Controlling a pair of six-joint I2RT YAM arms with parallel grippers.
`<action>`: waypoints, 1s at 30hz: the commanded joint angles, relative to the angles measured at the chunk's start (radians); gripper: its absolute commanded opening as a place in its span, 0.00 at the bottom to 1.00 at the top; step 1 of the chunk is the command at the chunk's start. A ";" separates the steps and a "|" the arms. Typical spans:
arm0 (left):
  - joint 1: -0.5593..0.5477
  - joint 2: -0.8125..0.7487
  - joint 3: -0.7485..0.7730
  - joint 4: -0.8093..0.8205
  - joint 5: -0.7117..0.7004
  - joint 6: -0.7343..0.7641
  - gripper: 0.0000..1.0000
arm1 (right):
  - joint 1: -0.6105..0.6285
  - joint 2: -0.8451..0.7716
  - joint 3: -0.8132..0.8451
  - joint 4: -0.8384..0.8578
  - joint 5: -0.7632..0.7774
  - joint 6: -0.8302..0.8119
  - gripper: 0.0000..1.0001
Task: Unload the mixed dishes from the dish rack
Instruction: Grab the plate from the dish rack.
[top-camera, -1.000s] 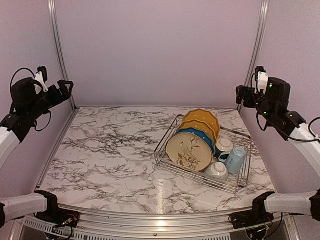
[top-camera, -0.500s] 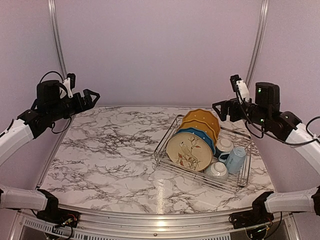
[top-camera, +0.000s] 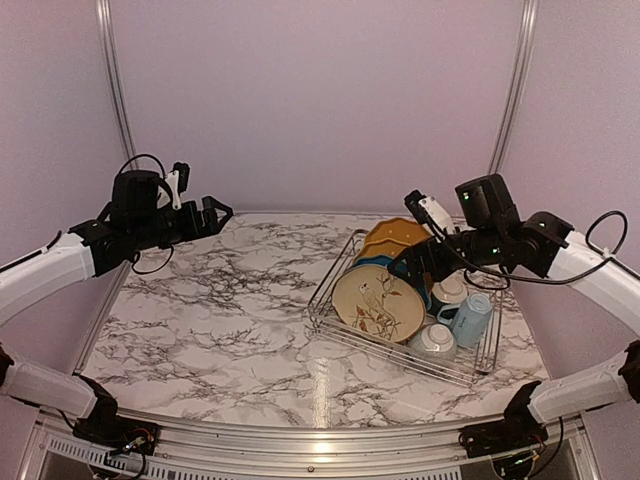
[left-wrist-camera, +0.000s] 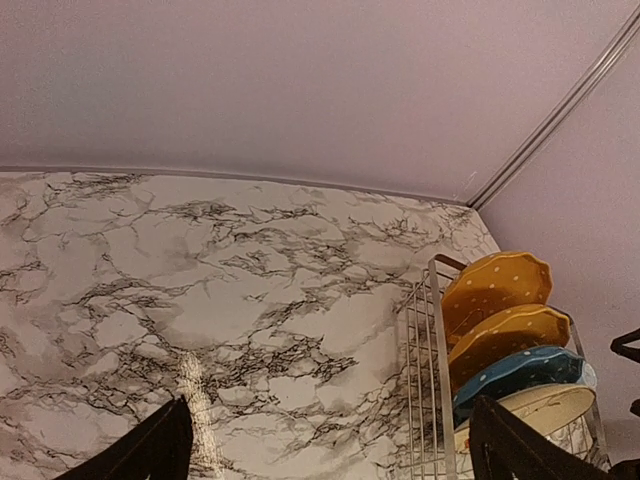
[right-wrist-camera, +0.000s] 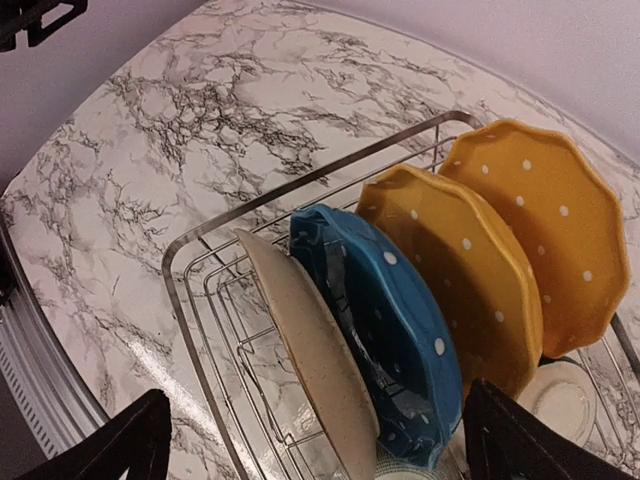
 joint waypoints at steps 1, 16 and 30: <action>-0.038 0.030 0.037 0.029 -0.013 0.017 0.99 | 0.065 0.062 0.026 -0.085 0.135 -0.010 0.98; -0.090 -0.001 0.038 -0.039 -0.111 0.075 0.99 | 0.080 0.189 -0.052 -0.025 0.217 -0.079 0.61; -0.099 0.032 0.063 -0.022 -0.120 0.083 0.99 | 0.082 0.050 -0.045 -0.115 0.235 -0.025 0.87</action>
